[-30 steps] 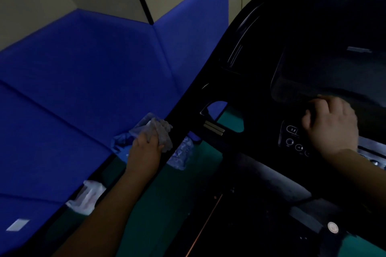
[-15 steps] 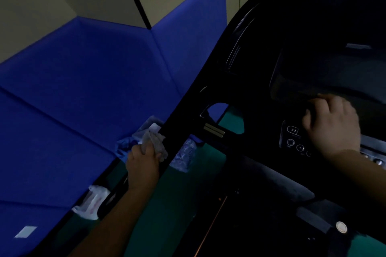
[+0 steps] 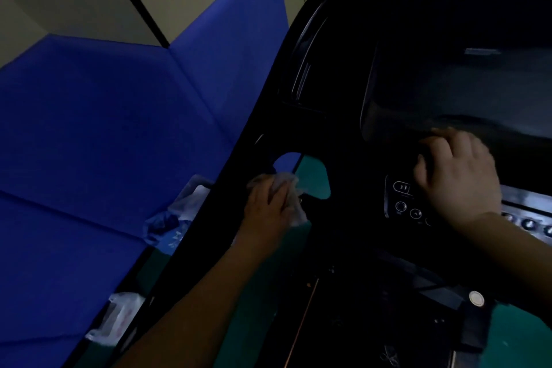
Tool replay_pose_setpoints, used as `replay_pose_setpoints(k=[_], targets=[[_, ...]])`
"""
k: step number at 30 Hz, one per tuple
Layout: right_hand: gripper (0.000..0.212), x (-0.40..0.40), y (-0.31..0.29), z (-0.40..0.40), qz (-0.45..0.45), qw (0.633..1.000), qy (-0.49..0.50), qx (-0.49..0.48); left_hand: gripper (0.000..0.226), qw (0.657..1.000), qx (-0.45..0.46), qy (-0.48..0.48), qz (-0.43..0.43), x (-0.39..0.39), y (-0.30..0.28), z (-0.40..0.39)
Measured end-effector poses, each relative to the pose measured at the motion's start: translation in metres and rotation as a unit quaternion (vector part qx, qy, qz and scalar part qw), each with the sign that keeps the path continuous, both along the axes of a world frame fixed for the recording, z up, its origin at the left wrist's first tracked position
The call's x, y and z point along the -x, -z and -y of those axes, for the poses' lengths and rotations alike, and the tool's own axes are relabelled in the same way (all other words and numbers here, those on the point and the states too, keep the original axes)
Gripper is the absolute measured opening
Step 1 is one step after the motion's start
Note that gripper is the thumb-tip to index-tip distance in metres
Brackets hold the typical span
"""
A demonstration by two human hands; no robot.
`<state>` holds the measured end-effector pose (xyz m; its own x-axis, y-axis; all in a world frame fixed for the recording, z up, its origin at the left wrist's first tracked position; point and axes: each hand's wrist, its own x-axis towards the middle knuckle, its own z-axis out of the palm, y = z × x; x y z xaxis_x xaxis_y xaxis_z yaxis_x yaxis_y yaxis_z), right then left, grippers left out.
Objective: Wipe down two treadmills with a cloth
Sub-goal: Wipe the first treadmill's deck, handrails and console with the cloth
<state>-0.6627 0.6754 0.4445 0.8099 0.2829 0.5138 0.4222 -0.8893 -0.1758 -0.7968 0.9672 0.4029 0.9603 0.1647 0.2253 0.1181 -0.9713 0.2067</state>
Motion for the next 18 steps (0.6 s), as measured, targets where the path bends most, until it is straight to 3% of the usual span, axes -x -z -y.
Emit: replay_pose_setpoints(k=[3,5,7,9,11,15,18], targets=[[0.031,-0.001,0.002,0.000,0.008,1.000,0.000,0.002,0.060,0.997,-0.022,0.062,-0.044,-0.015,0.012,0.013],[0.031,-0.002,0.002,0.000,0.004,1.000,0.000,0.002,0.047,0.988,-0.030,0.147,-0.036,-0.030,0.017,0.011],[0.031,-0.003,0.002,0.000,-0.005,1.000,-0.001,-0.002,0.034,0.962,-0.119,0.245,-0.031,-0.043,0.020,-0.011],[0.031,-0.004,0.003,0.000,-0.009,1.000,-0.003,-0.002,0.041,0.934,-0.201,0.290,-0.060,-0.054,0.013,-0.038],[0.033,-0.004,0.004,0.001,-0.018,1.000,-0.005,0.001,0.034,0.914,-0.248,0.318,-0.049,-0.059,0.007,-0.059],[0.033,-0.004,0.002,0.001,-0.028,1.000,-0.005,0.001,0.044,0.926,-0.261,0.272,-0.018,-0.054,0.010,-0.053],[0.032,-0.003,0.002,0.001,-0.029,1.000,-0.004,-0.002,0.047,0.962,-0.192,0.191,-0.038,-0.050,0.020,-0.028]])
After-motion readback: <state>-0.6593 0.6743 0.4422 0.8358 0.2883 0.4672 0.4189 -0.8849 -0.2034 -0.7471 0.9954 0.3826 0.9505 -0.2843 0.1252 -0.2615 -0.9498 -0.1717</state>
